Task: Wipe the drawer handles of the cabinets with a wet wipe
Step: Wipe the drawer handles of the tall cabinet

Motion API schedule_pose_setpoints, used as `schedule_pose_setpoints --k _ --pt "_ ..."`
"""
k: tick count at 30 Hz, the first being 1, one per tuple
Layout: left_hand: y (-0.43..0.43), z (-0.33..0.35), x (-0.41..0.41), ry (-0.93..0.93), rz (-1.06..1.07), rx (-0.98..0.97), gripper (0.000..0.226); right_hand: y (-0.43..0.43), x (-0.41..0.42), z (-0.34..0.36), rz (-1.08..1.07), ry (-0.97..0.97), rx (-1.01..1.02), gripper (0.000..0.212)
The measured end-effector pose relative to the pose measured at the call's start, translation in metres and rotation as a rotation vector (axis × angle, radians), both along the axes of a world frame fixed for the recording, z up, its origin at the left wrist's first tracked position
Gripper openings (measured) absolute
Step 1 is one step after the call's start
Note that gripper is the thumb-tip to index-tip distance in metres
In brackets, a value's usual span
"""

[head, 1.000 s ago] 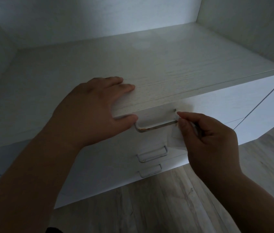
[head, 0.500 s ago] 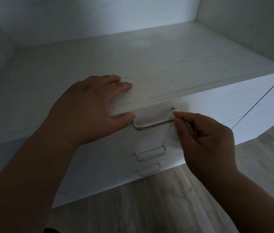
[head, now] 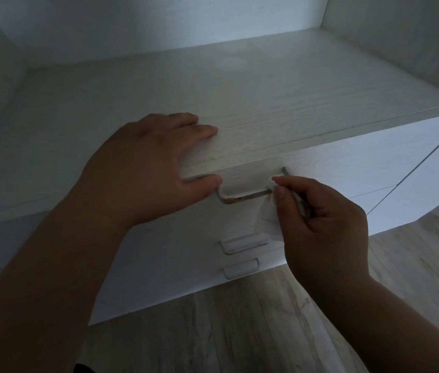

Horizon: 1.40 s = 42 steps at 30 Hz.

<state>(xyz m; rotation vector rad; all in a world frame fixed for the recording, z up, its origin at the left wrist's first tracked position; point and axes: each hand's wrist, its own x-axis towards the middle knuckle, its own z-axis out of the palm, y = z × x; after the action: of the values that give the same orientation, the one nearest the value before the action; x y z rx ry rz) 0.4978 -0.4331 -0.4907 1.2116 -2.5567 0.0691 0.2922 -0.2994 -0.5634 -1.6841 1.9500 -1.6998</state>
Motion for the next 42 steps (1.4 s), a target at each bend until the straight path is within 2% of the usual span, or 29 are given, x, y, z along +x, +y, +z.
schedule_pose_setpoints --k 20,35,37,42 --pt "0.002 -0.004 0.001 0.004 0.001 -0.047 0.081 0.001 -0.01 0.002 -0.051 0.002 0.015 0.016" --pt "0.002 -0.006 0.003 -0.007 -0.002 -0.094 0.079 -0.002 -0.002 0.0 0.009 0.175 -0.052 0.019" --pt "0.004 -0.006 0.004 0.009 -0.004 -0.107 0.075 -0.002 -0.009 0.001 0.004 0.229 -0.064 0.019" --pt "0.019 -0.014 0.012 -0.002 0.026 -0.202 0.064 -0.004 0.0 -0.001 -0.016 0.186 -0.08 0.019"
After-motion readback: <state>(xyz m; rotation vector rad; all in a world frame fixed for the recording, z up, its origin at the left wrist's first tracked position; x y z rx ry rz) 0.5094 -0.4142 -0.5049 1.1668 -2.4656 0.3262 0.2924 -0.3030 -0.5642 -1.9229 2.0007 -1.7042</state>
